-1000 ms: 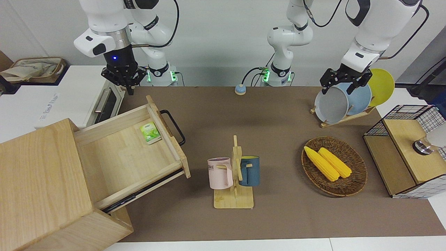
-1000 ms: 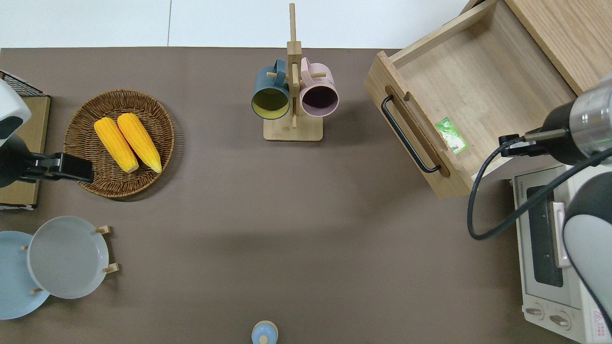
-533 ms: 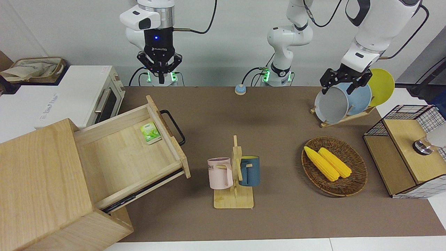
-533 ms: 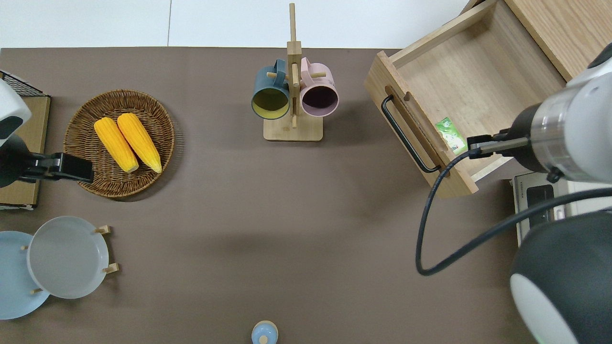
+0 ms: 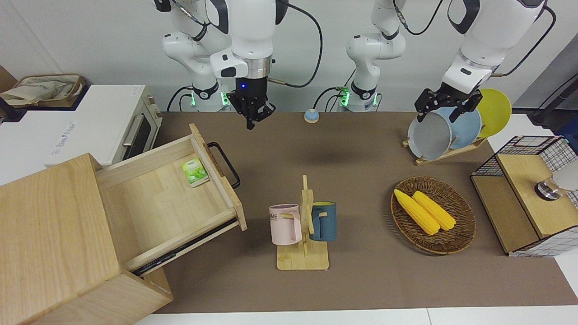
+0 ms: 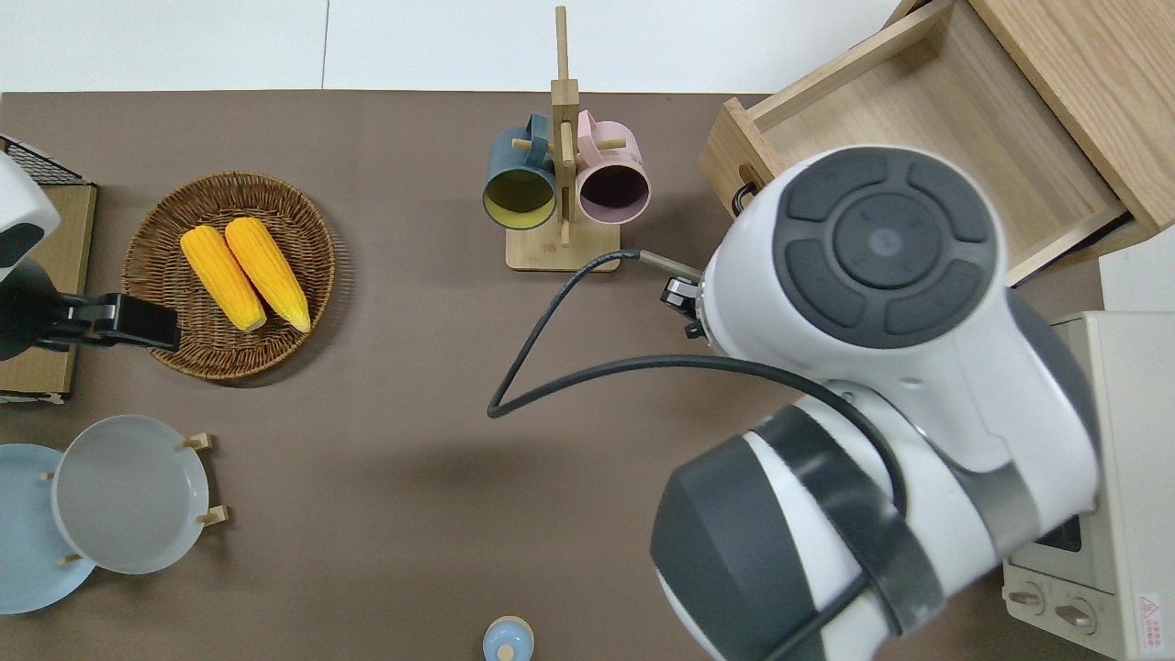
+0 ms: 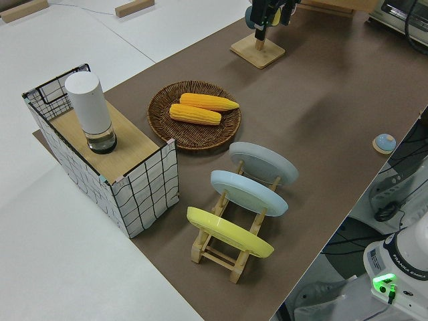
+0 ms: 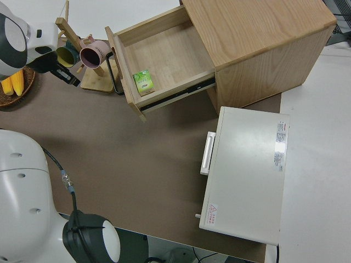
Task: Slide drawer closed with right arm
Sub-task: 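Push the wooden drawer away from the robot with the right gripper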
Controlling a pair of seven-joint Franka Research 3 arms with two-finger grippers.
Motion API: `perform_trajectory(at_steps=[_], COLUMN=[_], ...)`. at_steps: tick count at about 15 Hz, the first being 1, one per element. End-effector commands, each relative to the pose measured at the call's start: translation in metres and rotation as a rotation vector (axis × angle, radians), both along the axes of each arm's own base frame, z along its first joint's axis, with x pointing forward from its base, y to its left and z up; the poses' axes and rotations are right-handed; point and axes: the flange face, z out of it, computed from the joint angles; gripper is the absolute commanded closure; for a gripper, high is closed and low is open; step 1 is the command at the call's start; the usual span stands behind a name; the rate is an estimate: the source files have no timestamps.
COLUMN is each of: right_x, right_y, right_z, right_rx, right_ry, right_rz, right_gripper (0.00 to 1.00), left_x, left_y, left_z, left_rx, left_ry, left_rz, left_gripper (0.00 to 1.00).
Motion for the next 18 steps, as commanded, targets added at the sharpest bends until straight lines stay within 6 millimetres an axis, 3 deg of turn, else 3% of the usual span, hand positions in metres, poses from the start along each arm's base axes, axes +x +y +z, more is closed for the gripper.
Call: perform_trajectory(at_steps=[1,3,9,15,18], right_x=[0.016,0.027,0.049,0.059,0.068], right_y=[0.006,0.000,-0.025,-0.032,-0.046], right_z=[-0.039,-0.062,-0.097,-0.107,-0.113], right_rx=[0.022,0.026,0.036,0.049,0.052], right_ry=[-0.002,0.015,0.036,0.032,0.035], right_rz=[-0.217,-0.320,-0.518,-0.517,-0.519], right_gripper=[1.000,1.000,1.000,1.000,1.000], left_x=[0.002,0.002,0.002,0.002,0.002], left_y=[0.001,0.001,0.001,0.001,0.001], left_z=[0.004,0.003,0.004,0.003,0.004], left_rx=[0.016,0.016,0.016,0.016,0.016], left_ry=[0.005,0.006,0.005,0.006,0.005], left_rz=[-0.012,-0.012,-0.012,-0.012,-0.012], left_gripper=[0.01,0.01,0.01,0.01,0.01])
